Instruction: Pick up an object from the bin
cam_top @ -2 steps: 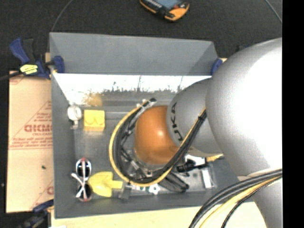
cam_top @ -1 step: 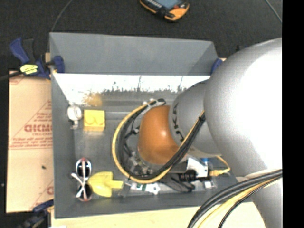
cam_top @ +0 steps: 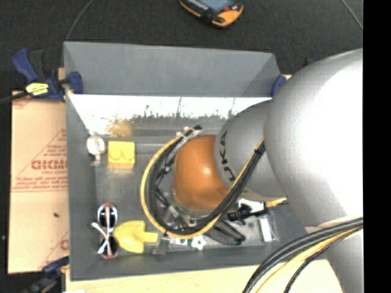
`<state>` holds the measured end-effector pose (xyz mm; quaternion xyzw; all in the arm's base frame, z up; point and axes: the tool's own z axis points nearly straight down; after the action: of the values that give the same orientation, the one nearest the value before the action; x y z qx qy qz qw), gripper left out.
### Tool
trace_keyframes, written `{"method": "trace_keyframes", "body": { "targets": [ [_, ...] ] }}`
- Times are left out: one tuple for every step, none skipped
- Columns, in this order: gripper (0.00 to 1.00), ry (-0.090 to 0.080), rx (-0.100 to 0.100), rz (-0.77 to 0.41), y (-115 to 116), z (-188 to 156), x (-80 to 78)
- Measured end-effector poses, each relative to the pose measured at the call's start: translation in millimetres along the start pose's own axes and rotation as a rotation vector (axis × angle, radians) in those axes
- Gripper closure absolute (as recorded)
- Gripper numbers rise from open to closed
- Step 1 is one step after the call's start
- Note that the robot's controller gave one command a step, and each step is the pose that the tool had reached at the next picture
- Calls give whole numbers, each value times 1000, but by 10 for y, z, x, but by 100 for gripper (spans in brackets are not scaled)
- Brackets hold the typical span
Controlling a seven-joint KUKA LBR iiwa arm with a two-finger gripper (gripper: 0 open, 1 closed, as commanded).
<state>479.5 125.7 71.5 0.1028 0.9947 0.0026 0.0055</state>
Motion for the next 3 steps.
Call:
{"method": "trace_keyframes", "body": {
  "targets": [
    [100, 6, 0, 239, -93, 2, 1],
    [100, 6, 0, 239, -93, 2, 1],
    [100, 9, 2, 239, -99, -28, 10]
  ]
}}
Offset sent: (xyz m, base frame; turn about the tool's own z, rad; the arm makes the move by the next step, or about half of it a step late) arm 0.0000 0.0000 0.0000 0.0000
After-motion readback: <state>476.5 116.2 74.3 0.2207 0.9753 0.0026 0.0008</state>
